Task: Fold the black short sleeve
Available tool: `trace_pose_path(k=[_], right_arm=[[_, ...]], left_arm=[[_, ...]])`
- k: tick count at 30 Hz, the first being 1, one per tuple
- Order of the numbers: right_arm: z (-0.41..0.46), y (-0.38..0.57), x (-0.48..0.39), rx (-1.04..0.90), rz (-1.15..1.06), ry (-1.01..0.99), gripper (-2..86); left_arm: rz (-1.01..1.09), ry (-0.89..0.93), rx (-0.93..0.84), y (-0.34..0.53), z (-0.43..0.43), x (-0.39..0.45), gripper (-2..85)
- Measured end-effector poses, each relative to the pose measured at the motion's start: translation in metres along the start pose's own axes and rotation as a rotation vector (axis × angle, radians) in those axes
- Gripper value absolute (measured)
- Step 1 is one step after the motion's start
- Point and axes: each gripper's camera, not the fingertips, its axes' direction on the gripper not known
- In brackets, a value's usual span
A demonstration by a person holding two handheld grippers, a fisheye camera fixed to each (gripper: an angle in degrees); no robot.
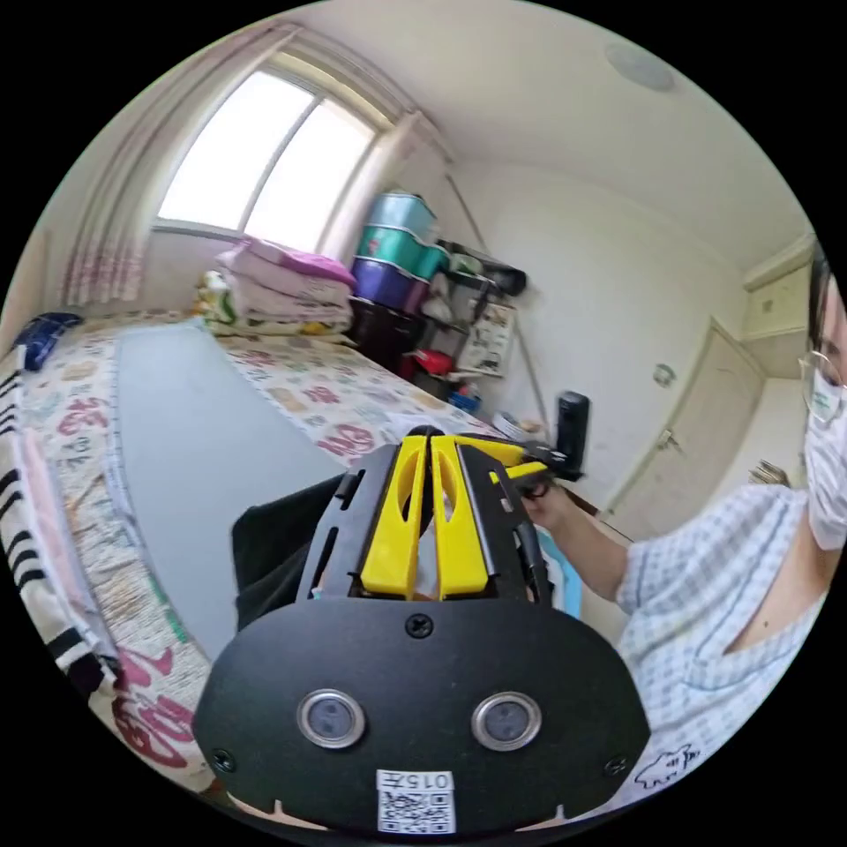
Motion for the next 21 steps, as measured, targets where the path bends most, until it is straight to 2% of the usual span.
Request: trace_pose_path(k=[2, 4, 6, 10, 12, 15, 18, 21], right_arm=[[0.029, -0.005, 0.002, -0.081, -0.009, -0.128, 16.6], [0.045, -0.005, 0.001, -0.103, -0.026, -0.177, 7.8], [0.044, 0.001, 0.014, -0.033, 0.072, -0.110, 2.2], [0.015, 0.036, 0.073, 0.152, 0.420, 0.012, 1.0], [-0.004, 0.077, 0.110, 0.232, 0.668, 0.126, 0.7], [-0.017, 0.124, 0.135, 0.182, 0.872, 0.328, 0.8], [-0.024, 0.162, 0.144, 0.157, 0.968, 0.261, 1.5], [-0.037, 0.177, 0.130, 0.184, 0.948, 0.285, 2.9]], left_arm=[[0.026, 0.037, -0.021, 0.004, 0.004, 0.007, 0.5], [0.032, -0.004, -0.041, 0.009, -0.002, 0.010, 1.0], [-0.015, -0.165, -0.046, 0.023, -0.022, 0.007, 2.4], [-0.161, -0.366, 0.004, 0.071, -0.054, -0.010, 5.6], [-0.316, -0.456, -0.003, 0.111, -0.058, -0.028, 6.6], [-0.487, -0.460, -0.023, 0.155, -0.041, -0.045, 9.8], [-0.503, -0.392, -0.081, 0.173, -0.005, -0.043, 10.7], [-0.478, -0.380, -0.154, 0.176, 0.027, -0.038, 10.8]])
